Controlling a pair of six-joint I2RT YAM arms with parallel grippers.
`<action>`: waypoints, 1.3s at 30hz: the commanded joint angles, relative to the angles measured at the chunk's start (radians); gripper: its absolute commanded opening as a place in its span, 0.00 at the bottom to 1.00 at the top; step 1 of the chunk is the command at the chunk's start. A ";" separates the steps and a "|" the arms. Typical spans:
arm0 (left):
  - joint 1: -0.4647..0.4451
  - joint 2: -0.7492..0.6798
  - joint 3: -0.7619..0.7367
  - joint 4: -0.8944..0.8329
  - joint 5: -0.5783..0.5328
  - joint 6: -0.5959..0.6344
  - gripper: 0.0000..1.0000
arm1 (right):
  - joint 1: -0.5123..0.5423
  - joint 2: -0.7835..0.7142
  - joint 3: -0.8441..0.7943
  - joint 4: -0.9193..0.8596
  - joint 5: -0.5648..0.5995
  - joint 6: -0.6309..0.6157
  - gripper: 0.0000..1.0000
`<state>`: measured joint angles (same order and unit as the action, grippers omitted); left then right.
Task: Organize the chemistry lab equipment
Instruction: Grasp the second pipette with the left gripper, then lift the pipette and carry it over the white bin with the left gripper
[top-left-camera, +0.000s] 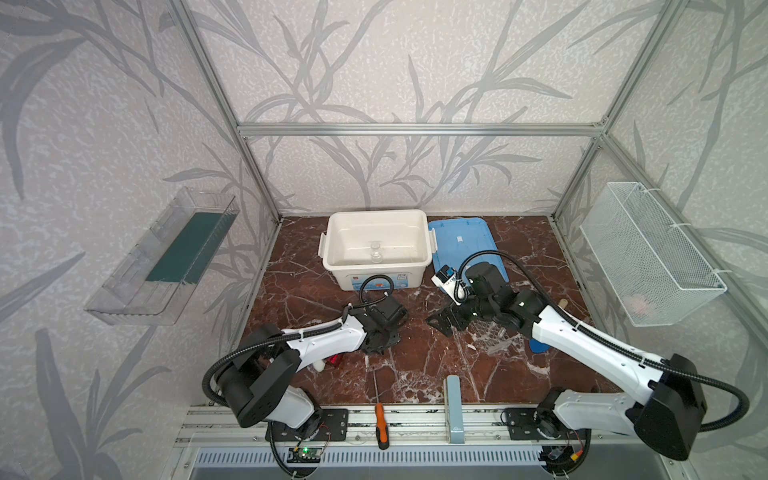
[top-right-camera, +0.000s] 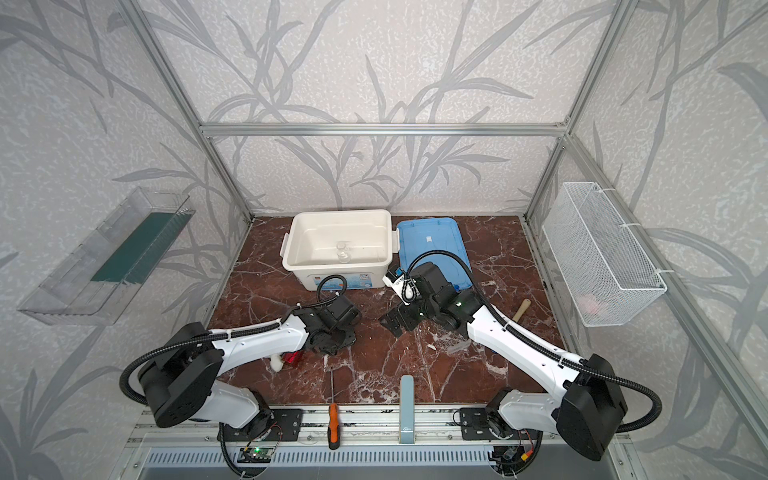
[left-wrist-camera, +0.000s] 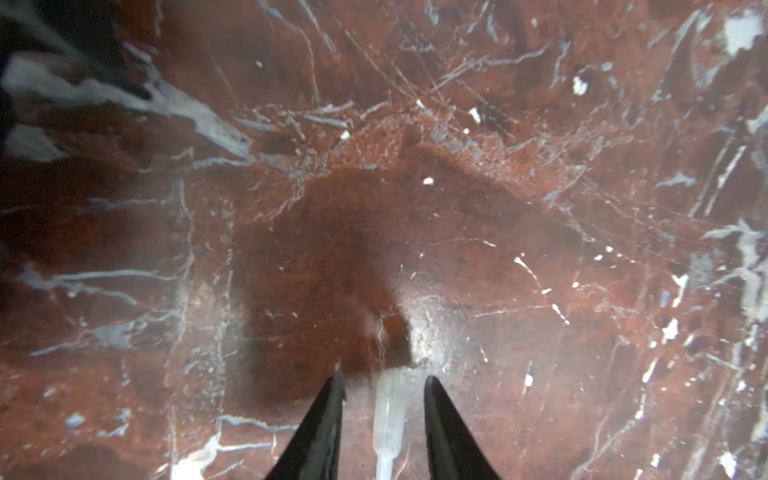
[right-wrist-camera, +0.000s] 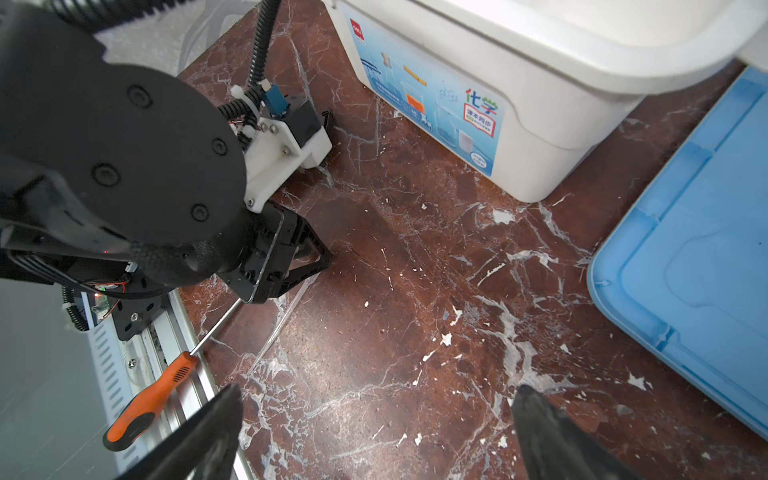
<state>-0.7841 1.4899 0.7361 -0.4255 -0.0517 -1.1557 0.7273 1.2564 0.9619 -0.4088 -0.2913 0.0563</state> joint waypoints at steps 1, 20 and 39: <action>-0.011 0.032 0.025 -0.005 -0.027 -0.017 0.32 | 0.005 -0.011 -0.006 0.012 0.026 -0.014 0.99; -0.038 -0.072 0.080 -0.073 -0.107 -0.023 0.11 | -0.006 -0.046 -0.026 0.006 0.094 0.023 0.99; 0.092 -0.031 0.720 -0.298 -0.172 0.387 0.11 | -0.205 -0.048 0.198 0.005 -0.088 0.147 0.99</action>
<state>-0.7170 1.4242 1.3811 -0.6743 -0.2153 -0.8597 0.5541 1.1904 1.0950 -0.3740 -0.3710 0.1665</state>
